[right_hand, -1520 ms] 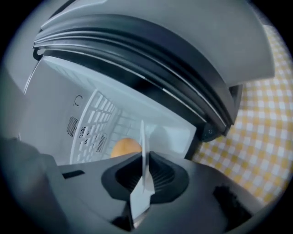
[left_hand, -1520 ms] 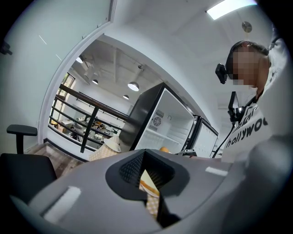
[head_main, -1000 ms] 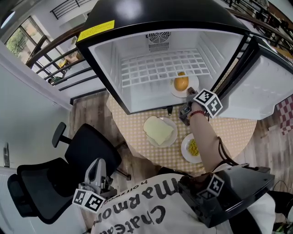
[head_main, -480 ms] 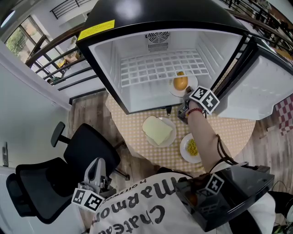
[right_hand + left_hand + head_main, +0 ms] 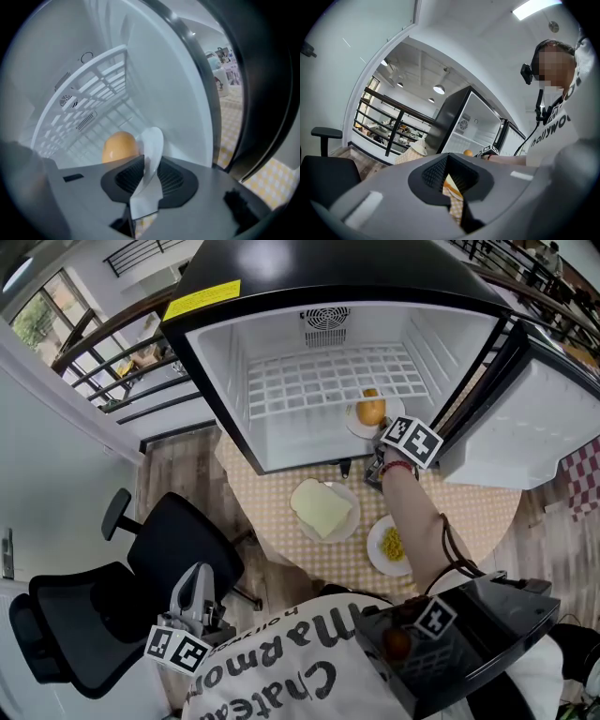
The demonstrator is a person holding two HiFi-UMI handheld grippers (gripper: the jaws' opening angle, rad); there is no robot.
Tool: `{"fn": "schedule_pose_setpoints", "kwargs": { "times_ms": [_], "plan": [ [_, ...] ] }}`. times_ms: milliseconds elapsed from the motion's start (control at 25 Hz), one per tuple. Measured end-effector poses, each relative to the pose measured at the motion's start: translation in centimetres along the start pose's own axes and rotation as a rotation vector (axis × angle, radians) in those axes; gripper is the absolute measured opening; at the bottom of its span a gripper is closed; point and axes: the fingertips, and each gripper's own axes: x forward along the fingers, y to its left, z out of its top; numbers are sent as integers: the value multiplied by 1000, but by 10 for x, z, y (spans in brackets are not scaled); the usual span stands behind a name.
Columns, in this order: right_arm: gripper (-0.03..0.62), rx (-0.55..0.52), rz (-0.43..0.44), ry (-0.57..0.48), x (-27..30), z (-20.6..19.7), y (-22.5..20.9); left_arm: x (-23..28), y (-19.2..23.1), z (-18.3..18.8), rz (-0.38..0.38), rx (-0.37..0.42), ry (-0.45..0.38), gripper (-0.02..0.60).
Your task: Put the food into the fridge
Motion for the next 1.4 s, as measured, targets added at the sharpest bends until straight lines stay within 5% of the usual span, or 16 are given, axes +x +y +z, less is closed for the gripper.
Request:
{"fn": "schedule_pose_setpoints", "kwargs": {
  "times_ms": [600, 920, 1400],
  "plan": [
    [133, -171, -100, 9, 2, 5, 2, -2, 4, 1, 15, 2, -9, 8],
    [146, -115, -131, 13, 9, 2, -2, -3, 6, 2, 25, 4, -14, 8],
    [167, -245, -177, 40, 15, -4, -4, -5, 5, 4, 32, -1, -30, 8]
  ]
}}
